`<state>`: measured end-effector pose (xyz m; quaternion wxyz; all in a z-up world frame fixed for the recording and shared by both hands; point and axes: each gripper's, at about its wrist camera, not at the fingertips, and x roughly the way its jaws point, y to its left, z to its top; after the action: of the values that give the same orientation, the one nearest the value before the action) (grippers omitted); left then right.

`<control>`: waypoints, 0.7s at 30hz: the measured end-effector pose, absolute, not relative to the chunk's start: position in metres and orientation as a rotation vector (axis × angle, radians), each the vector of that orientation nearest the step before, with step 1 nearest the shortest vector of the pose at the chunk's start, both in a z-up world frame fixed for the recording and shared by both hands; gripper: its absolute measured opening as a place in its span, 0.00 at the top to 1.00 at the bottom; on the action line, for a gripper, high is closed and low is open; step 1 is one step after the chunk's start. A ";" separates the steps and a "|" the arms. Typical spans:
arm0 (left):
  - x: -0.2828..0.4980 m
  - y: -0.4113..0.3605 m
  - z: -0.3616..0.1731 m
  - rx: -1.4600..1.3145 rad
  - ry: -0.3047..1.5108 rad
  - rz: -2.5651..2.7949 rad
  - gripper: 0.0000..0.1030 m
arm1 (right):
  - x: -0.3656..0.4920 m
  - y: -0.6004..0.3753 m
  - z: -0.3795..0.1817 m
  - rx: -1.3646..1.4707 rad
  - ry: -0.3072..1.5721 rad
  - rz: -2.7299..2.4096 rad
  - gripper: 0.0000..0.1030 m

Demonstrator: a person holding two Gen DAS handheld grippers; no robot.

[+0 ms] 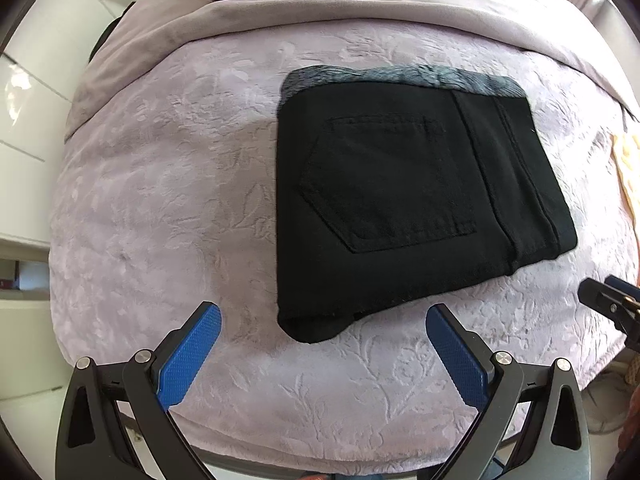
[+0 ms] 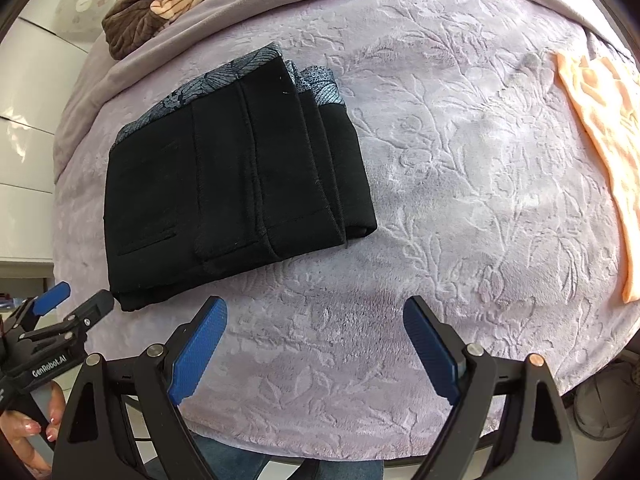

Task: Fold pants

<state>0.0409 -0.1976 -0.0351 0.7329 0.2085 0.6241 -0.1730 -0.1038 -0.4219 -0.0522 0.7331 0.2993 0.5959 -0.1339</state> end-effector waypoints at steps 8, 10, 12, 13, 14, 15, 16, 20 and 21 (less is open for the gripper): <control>0.058 -0.193 -0.043 0.411 1.406 -0.386 0.00 | -0.103 -0.432 -0.054 0.669 1.300 -0.291 0.11; 0.060 -0.193 -0.044 0.405 1.408 -0.383 0.00 | -0.102 -0.436 -0.054 0.686 1.273 -0.272 0.11; 0.062 -0.194 -0.045 0.403 1.407 -0.379 0.00 | -0.102 -0.438 -0.053 0.722 1.235 -0.249 0.11; 0.062 -0.194 -0.046 0.403 1.406 -0.375 0.00 | -0.101 -0.440 -0.053 0.736 1.222 -0.239 0.11; 0.063 -0.194 -0.046 0.402 1.405 -0.370 0.00 | -0.101 -0.441 -0.052 0.745 1.210 -0.235 0.11; 0.064 -0.193 -0.047 0.397 1.406 -0.369 0.00 | -0.100 -0.442 -0.053 0.744 1.205 -0.238 0.11; 0.066 -0.193 -0.047 0.391 1.406 -0.370 0.00 | -0.098 -0.442 -0.053 0.742 1.204 -0.234 0.11; 0.075 -0.189 -0.047 0.360 1.396 -0.382 0.00 | -0.091 -0.447 -0.054 0.723 1.199 -0.229 0.11; 0.080 -0.189 -0.046 0.350 1.393 -0.385 0.00 | -0.089 -0.449 -0.055 0.720 1.204 -0.217 0.11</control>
<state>0.0798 -0.1886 -0.0461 0.7362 0.1591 0.6340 -0.1754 -0.0888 -0.4491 -0.0548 0.7586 0.3306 0.5526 -0.0995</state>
